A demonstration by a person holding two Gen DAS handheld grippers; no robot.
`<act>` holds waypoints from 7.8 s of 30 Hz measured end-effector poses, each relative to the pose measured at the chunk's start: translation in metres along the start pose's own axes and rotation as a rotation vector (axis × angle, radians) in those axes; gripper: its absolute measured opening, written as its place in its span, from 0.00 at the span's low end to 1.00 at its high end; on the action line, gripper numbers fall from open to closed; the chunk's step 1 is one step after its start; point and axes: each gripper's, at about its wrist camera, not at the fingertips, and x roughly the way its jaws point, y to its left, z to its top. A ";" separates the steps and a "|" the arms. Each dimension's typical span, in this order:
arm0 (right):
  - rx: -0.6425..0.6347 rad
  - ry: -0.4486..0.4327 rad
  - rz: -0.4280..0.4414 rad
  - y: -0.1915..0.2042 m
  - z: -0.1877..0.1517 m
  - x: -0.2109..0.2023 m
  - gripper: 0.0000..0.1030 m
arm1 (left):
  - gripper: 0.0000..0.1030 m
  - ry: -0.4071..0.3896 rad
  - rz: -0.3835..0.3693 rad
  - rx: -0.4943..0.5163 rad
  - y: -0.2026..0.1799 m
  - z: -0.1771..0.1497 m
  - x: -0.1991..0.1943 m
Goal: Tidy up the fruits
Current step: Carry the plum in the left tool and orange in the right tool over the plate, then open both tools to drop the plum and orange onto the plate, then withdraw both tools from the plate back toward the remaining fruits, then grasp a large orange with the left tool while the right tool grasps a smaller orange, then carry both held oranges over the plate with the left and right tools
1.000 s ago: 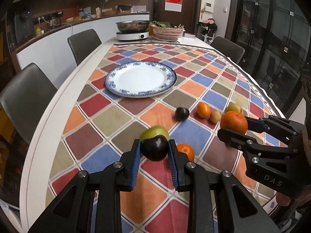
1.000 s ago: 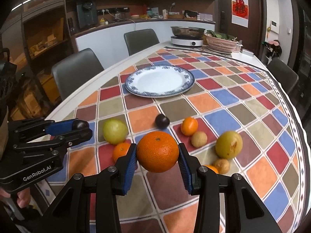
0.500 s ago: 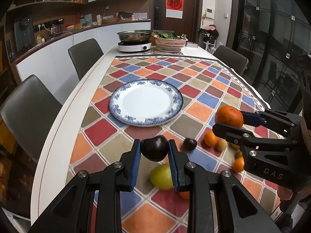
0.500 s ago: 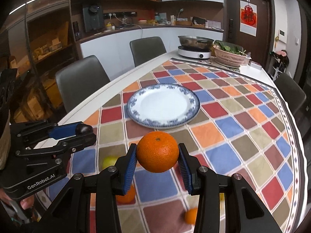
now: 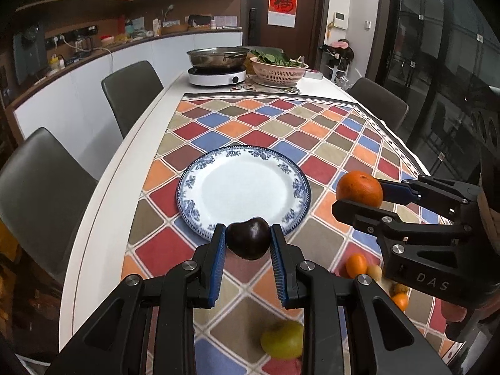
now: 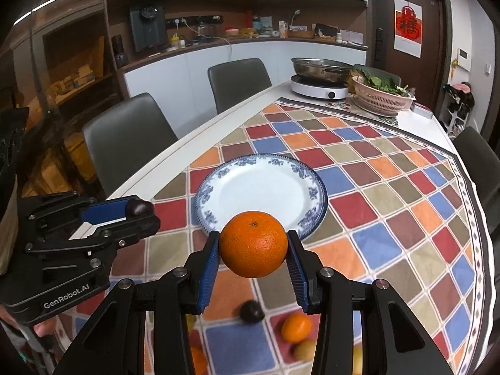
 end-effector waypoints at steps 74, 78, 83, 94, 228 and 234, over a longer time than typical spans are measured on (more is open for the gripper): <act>0.080 -0.062 -0.080 -0.010 -0.049 -0.073 0.58 | 0.75 -0.056 0.055 -0.041 -0.052 -0.043 -0.064; 0.082 -0.059 -0.092 -0.010 -0.065 -0.084 0.58 | 0.75 -0.046 0.051 -0.016 -0.061 -0.057 -0.067; 0.107 -0.036 -0.092 -0.012 -0.083 -0.091 0.58 | 0.75 -0.004 0.017 -0.026 -0.067 -0.071 -0.062; 0.119 0.041 -0.121 -0.011 -0.118 -0.089 0.58 | 0.75 0.066 -0.006 0.025 -0.075 -0.102 -0.053; 0.008 0.074 -0.003 -0.019 0.036 0.027 0.38 | 0.39 0.061 -0.059 0.038 0.005 0.037 0.034; -0.008 0.085 -0.025 -0.028 0.053 0.056 0.38 | 0.39 0.090 -0.049 0.054 0.017 0.054 0.066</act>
